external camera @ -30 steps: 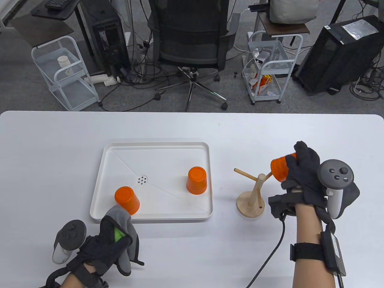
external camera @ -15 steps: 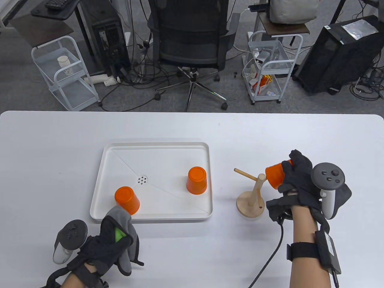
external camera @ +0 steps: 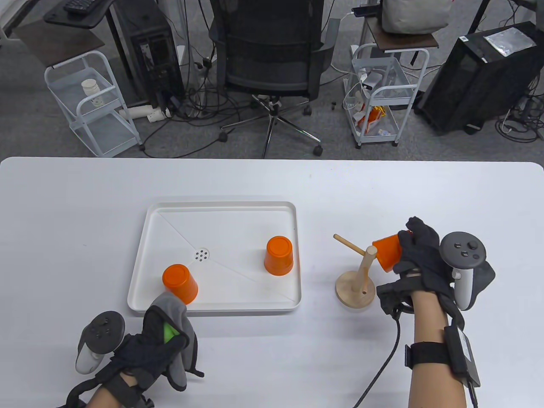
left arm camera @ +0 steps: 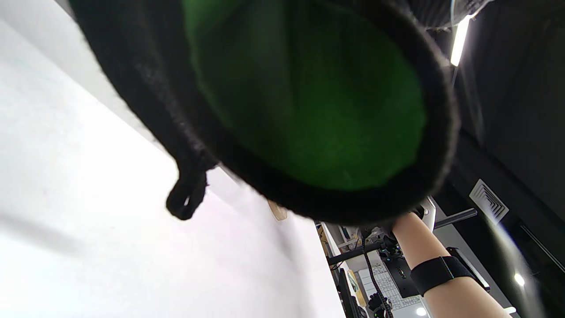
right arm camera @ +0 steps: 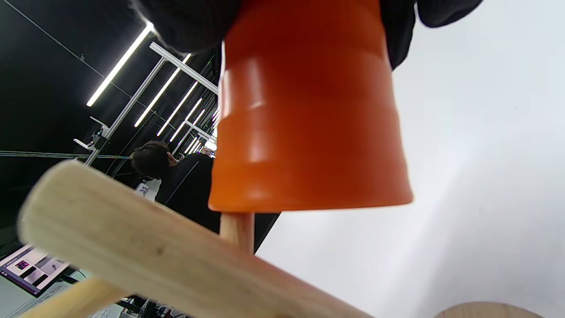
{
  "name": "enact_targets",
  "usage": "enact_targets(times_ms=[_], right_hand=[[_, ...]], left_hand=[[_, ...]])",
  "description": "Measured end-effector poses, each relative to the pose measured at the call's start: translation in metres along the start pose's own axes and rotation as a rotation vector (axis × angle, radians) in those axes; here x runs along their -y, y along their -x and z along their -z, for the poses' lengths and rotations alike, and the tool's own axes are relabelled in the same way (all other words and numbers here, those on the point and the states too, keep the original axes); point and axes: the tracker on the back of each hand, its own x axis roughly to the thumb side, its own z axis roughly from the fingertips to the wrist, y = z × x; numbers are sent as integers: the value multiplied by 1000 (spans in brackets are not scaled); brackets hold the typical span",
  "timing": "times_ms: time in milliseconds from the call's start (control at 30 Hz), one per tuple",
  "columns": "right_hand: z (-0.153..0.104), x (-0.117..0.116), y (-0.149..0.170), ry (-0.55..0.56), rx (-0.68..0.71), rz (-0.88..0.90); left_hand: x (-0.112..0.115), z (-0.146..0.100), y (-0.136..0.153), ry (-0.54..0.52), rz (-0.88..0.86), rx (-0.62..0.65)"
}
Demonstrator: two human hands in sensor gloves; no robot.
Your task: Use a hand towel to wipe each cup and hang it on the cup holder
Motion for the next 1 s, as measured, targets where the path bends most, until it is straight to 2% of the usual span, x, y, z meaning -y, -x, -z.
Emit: enact_targets(times_ms=[667,833,1000], right_hand=[[-2,-2,2,-2,-9,6],[-12,7,-11,9,58,11],[-35,13,-43,29,209,-72]], left_hand=[[0,0,1,0,0,4],[0,0,2,0,1,8],[-1,0,1,0,2,14]])
